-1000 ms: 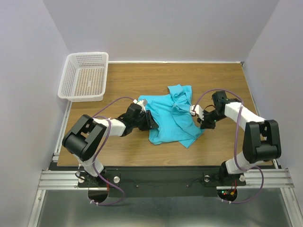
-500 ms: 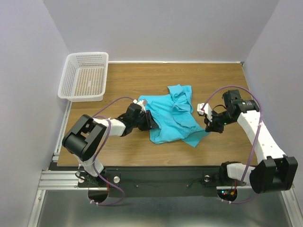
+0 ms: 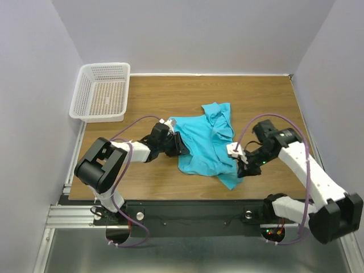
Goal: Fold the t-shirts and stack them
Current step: Flatten the tshirt out
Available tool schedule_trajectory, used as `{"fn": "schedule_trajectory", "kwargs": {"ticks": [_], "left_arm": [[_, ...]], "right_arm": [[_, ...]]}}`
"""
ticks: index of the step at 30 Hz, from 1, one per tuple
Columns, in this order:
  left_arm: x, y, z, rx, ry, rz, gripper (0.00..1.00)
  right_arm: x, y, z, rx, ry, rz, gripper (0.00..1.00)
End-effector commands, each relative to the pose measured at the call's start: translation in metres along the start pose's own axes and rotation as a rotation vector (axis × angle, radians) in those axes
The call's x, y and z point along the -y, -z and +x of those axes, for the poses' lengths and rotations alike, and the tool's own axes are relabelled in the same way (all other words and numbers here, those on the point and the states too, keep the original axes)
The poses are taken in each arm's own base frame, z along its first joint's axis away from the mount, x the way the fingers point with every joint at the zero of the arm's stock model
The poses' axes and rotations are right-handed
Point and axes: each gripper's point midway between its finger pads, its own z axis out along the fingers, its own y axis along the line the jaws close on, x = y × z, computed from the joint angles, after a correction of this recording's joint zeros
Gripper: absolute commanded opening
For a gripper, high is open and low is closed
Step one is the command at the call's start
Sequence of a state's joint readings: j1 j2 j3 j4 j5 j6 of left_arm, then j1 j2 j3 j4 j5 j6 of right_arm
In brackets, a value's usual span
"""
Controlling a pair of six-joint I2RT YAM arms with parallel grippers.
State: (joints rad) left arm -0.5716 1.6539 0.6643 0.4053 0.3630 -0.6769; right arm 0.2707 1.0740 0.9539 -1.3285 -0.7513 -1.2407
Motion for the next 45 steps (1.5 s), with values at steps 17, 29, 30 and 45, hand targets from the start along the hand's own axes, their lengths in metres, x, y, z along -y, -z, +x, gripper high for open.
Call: {"fn": "schedule_trajectory", "kwargs": {"ticks": [17, 29, 30, 45], "left_arm": [[-0.033, 0.001, 0.014, -0.062, 0.002, -0.131, 0.46], [-0.031, -0.001, 0.015, -0.059, 0.009, -0.116, 0.46], [-0.031, -0.001, 0.015, -0.057, 0.011, -0.115, 0.46], [-0.03, 0.006, 0.013, -0.043, -0.008, -0.116, 0.46]], "right_arm": [[0.163, -0.022, -0.048, 0.131, -0.608, 0.457, 0.46], [0.226, -0.044, -0.031, 0.096, -0.785, 0.581, 0.58], [0.227, -0.049, -0.031, 0.097, -0.794, 0.563, 0.58], [0.209, 0.07, 0.026, 0.071, -0.709, 0.845, 0.01]]}}
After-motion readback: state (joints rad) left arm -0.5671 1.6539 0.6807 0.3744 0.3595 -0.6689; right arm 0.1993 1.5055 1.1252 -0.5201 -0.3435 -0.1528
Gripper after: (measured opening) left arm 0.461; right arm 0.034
